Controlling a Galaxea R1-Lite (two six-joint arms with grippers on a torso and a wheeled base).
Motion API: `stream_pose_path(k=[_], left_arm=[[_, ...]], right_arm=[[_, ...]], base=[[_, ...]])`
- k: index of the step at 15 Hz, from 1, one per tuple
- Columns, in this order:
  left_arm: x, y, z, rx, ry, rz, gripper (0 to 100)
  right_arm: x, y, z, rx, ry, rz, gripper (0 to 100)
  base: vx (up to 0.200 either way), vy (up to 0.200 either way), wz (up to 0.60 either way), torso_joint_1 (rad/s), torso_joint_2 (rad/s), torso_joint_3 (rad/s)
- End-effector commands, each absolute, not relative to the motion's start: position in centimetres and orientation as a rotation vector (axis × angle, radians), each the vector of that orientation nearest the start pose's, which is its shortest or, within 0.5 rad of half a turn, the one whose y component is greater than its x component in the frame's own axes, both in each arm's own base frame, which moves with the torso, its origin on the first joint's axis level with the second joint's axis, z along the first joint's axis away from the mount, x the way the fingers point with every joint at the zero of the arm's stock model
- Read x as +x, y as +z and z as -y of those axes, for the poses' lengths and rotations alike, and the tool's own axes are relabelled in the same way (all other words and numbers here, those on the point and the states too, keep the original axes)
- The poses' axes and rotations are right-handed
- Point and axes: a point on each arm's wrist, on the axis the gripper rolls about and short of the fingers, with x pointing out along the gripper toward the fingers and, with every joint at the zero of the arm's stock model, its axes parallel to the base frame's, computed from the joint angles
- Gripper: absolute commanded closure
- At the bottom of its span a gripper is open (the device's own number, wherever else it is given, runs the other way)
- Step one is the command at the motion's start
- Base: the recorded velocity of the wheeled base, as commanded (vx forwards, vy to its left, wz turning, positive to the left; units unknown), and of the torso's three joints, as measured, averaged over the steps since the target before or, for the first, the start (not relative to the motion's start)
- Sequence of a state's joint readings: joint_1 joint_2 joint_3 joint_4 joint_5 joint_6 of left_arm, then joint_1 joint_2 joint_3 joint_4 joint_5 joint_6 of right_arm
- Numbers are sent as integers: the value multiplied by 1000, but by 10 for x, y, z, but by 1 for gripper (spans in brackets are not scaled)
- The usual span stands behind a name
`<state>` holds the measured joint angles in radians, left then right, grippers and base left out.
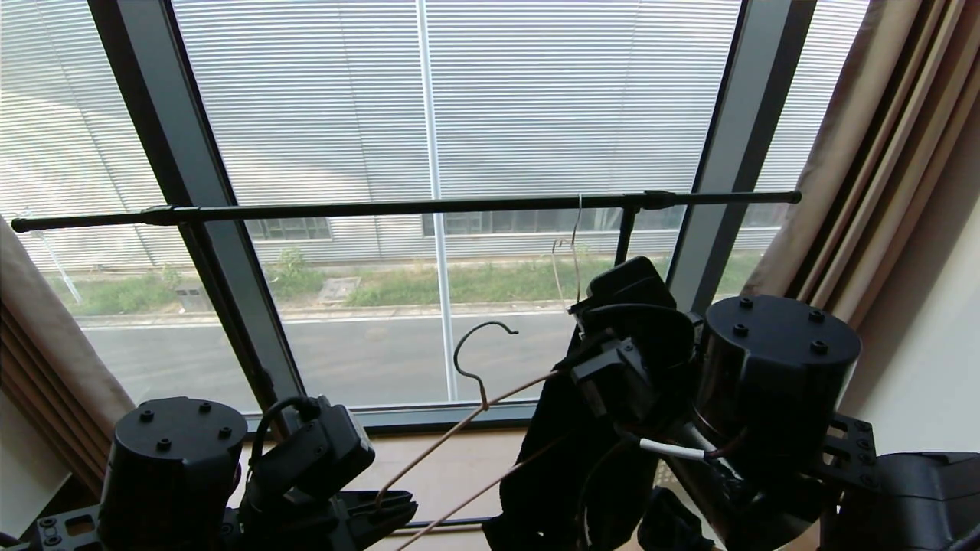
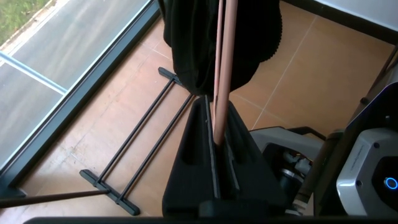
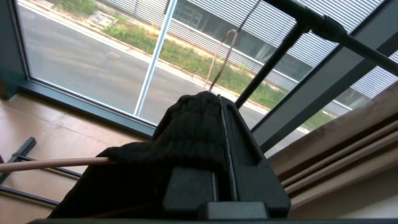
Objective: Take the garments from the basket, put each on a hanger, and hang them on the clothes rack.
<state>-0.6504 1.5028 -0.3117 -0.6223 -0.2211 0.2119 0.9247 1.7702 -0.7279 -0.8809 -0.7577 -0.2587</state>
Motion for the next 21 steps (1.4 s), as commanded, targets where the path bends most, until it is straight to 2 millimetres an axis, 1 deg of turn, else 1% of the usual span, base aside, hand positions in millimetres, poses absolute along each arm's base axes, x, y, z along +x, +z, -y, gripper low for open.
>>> stream_pose_path(k=[1,3,8,13,18,19,21], left_arm=[[157,108,126,319,-907,-491,100],[157,109,126,319,-907,-489,100],[158,107,126,321,-907,-497,100],[161,102,128,316,-906,-475,100],[161,101,129,316,-905,-472,100],[161,100,129,317,-905,-473,100],[161,101,129,315,-904,-473,100]], right_arm=[[189,167,-244,-369,214,-77,100],[181,169,-252,-342,248,-68,100],[167,174,-265,-297,275,-50,100],[157,177,-271,-280,309,-41,100],[153,177,-274,-268,310,-39,100],[153,177,-274,-268,301,-40,0],[154,178,-272,-267,293,-40,0]], base=[[0,0,0,0,0,0],[0,0,0,0,0,0],[0,0,0,0,0,0],[0,0,0,0,0,0],[0,0,0,0,0,0],[0,0,0,0,0,0],[0,0,0,0,0,0]])
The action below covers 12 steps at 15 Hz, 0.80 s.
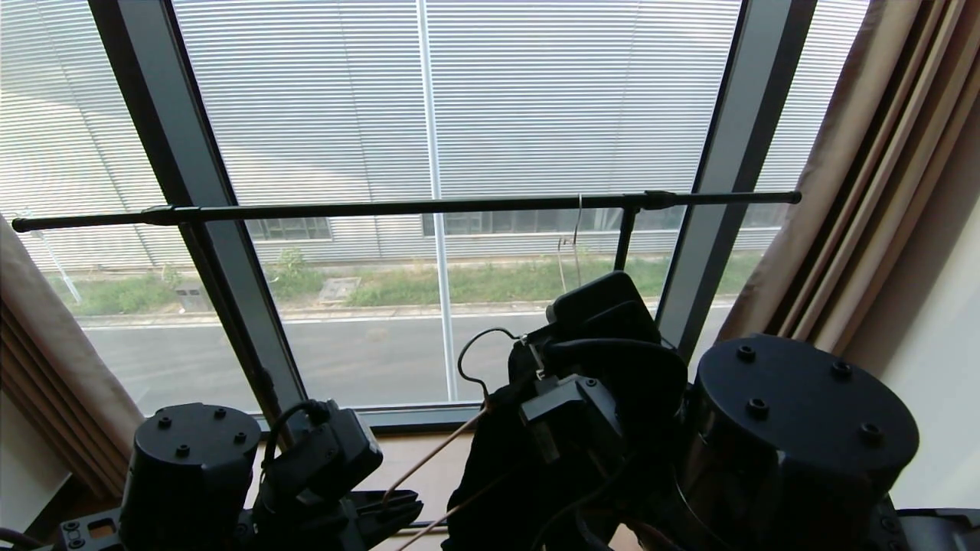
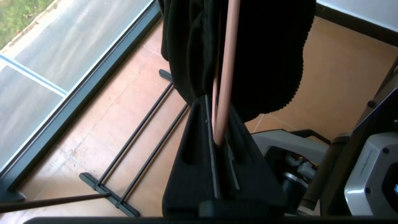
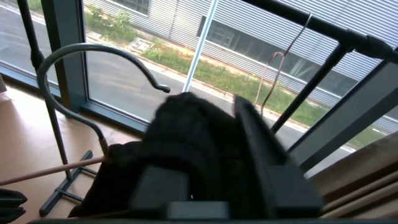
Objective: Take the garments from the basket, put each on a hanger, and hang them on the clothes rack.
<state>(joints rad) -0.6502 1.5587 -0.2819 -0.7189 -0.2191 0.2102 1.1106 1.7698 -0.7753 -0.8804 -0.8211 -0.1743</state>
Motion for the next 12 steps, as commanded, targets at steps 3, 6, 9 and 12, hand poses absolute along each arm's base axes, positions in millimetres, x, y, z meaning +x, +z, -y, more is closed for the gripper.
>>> stream_pose_path(k=[3,6,9,12], left_arm=[[160,101,128,298,-902,-462,100],[159,100,128,297,-903,-454,100],[159,101,128,297,-906,-450,100],[158,101,129,294,-911,-438,100]], right_arm=[[167,184,-259,-252,227,-37,0],[175,187,-252,-242,191,-35,0],[180,181,-259,-245,192,-45,0],[184,171,-268,-242,195,-63,0]], base=[[0,0,0,0,0,0],[0,0,0,0,0,0],[0,0,0,0,0,0],[0,0,0,0,0,0]])
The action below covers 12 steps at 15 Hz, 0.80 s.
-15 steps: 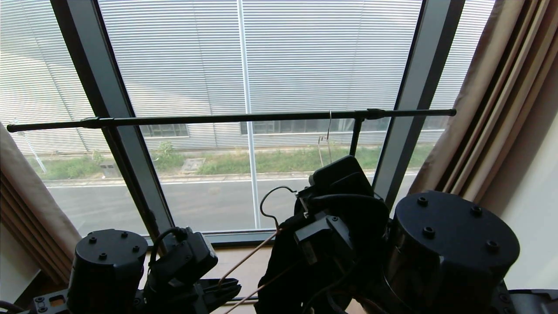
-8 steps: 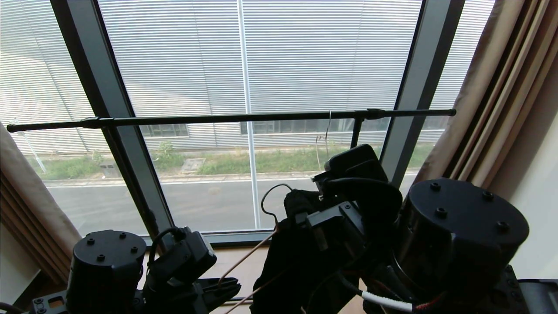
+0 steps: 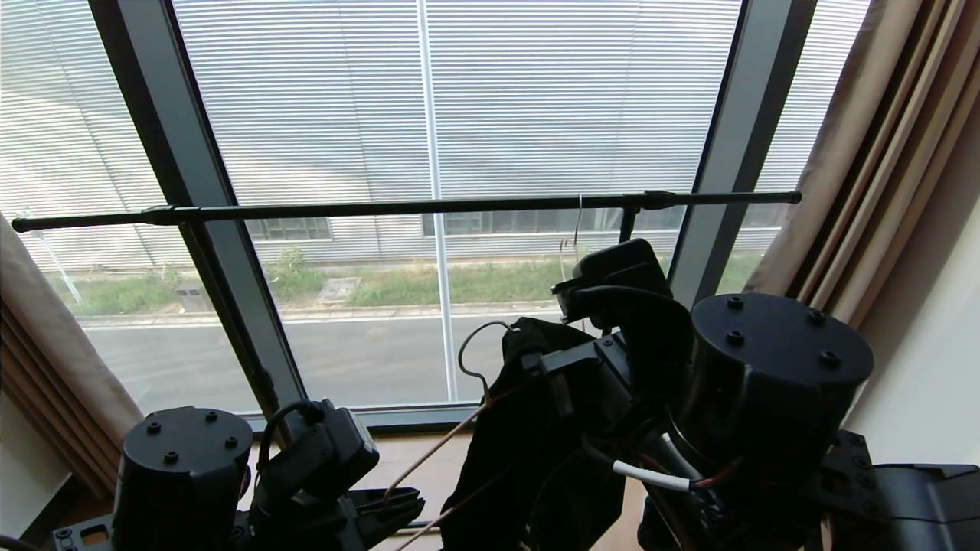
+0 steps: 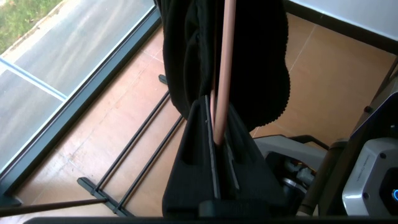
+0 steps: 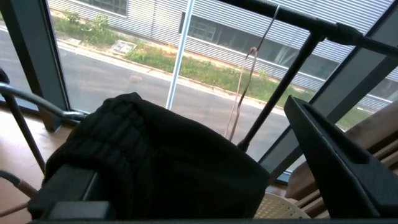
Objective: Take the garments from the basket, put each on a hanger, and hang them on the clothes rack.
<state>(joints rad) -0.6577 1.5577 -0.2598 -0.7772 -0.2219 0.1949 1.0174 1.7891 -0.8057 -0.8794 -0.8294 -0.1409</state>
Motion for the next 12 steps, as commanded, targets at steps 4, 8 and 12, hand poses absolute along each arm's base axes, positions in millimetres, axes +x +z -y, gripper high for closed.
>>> stream_pose_path(k=[4,8,12], left_arm=[[156,99,131,294,-925,-421,100],[159,101,132,266,-912,-424,100],[164,103,130,236,-883,-416,100]], right_arm=[[180,164,-276,-247,217,-75,0],[176,164,-276,-249,228,-74,0],[172,168,-276,-242,235,-68,0]], base=[[0,0,0,0,0,0],[0,0,0,0,0,0],[0,0,0,0,0,0]])
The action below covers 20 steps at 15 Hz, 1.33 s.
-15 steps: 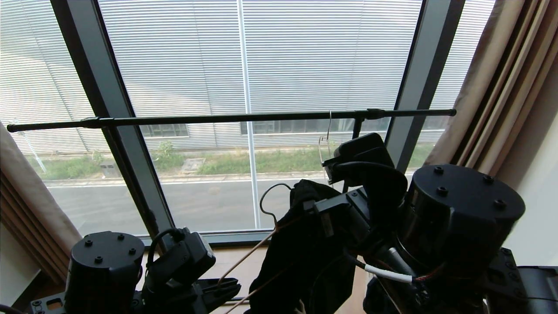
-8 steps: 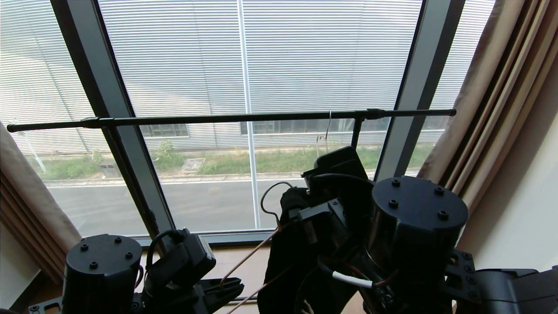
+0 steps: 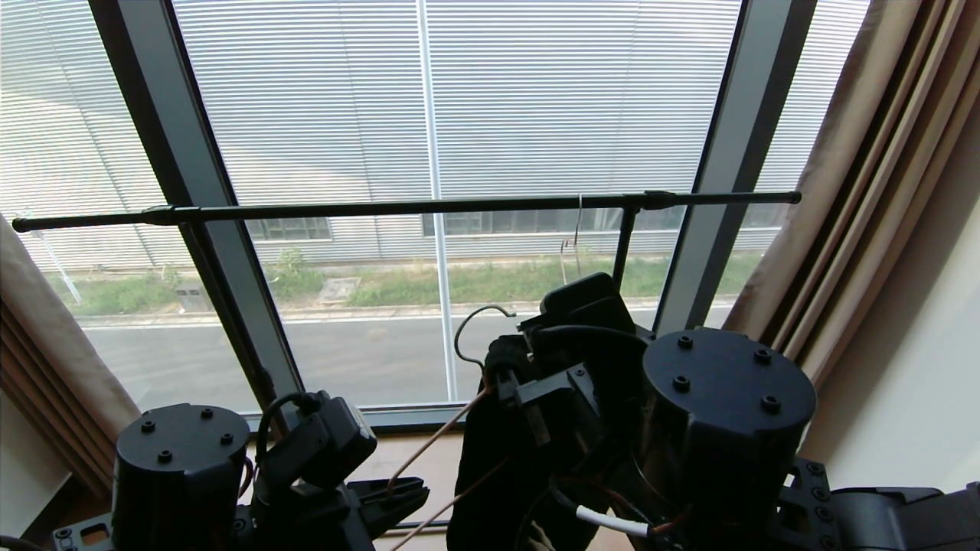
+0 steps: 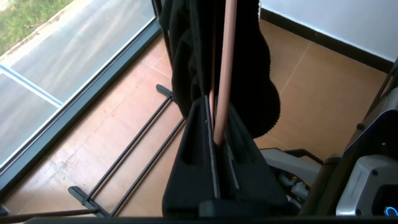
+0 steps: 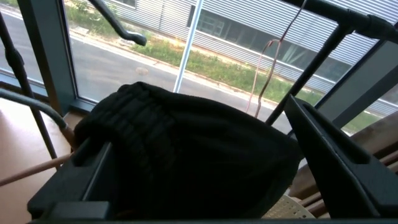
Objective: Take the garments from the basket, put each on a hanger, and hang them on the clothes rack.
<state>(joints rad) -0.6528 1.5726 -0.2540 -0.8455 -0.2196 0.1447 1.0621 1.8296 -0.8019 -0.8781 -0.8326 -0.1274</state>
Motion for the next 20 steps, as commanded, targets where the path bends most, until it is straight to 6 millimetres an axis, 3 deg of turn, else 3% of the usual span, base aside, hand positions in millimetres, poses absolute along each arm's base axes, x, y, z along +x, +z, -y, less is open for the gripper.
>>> stream_pose_path(k=[1,9,14,20], left_arm=[[166,102,129,235,-875,-422,100],[173,105,128,196,-841,-399,100],[174,105,127,195,-835,-400,100],[178,108,124,188,-814,-388,100]], right_arm=[[172,169,-274,-241,235,-66,0],[167,169,-274,-245,247,-67,0],[164,179,-264,-226,242,-53,0],[159,172,-255,-256,271,-74,0]], base=[[0,0,0,0,0,0],[0,0,0,0,0,0],[0,0,0,0,0,0],[0,0,0,0,0,0]])
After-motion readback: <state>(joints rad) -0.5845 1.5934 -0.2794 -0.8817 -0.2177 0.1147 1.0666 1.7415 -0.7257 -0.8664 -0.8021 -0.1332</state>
